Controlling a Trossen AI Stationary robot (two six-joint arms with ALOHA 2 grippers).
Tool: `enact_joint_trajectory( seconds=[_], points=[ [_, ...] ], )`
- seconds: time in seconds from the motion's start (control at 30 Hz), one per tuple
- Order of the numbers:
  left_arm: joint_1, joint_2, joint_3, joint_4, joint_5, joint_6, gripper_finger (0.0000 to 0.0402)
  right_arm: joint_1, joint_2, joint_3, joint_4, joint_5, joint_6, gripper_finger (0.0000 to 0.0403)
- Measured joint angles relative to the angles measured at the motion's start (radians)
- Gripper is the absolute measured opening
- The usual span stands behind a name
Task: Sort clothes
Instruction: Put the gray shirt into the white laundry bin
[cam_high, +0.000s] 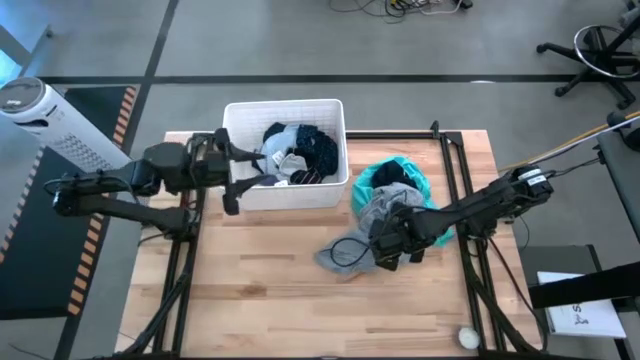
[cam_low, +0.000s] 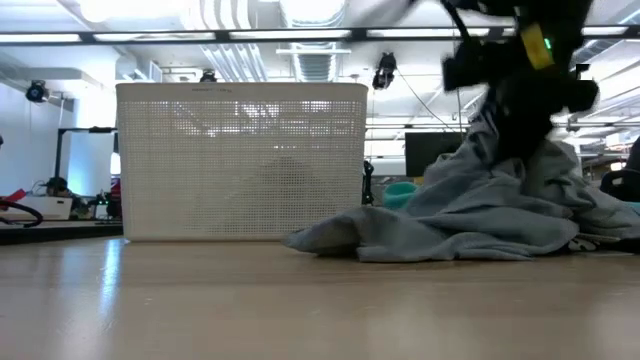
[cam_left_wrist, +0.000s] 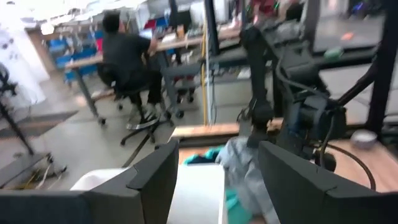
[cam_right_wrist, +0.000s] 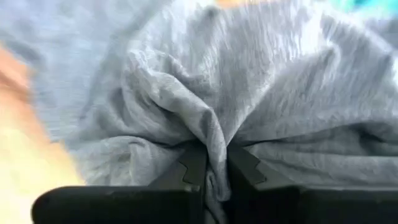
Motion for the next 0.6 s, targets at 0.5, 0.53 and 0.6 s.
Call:
enact_joint_trajectory(
  seconds=[0.5, 0.53, 0.6],
  points=[
    [-0.05, -0.099, 0.0, -0.027, 0.0, -0.03, 0.0208, 0.091, -0.002, 0.479, -0.103, 0.07, -0.211, 0.0003],
    [-0.05, -0.1, 0.0, -0.029, 0.0, -0.03, 0.0206, 0.091, -0.002, 0.502, -0.103, 0.081, -0.233, 0.0003],
    [-0.052, -0.1, 0.0, -0.028, 0.0, -0.029, 0.0202, 0.091, -0.002, 0.551, -0.103, 0.11, -0.272, 0.0003]
  ],
)
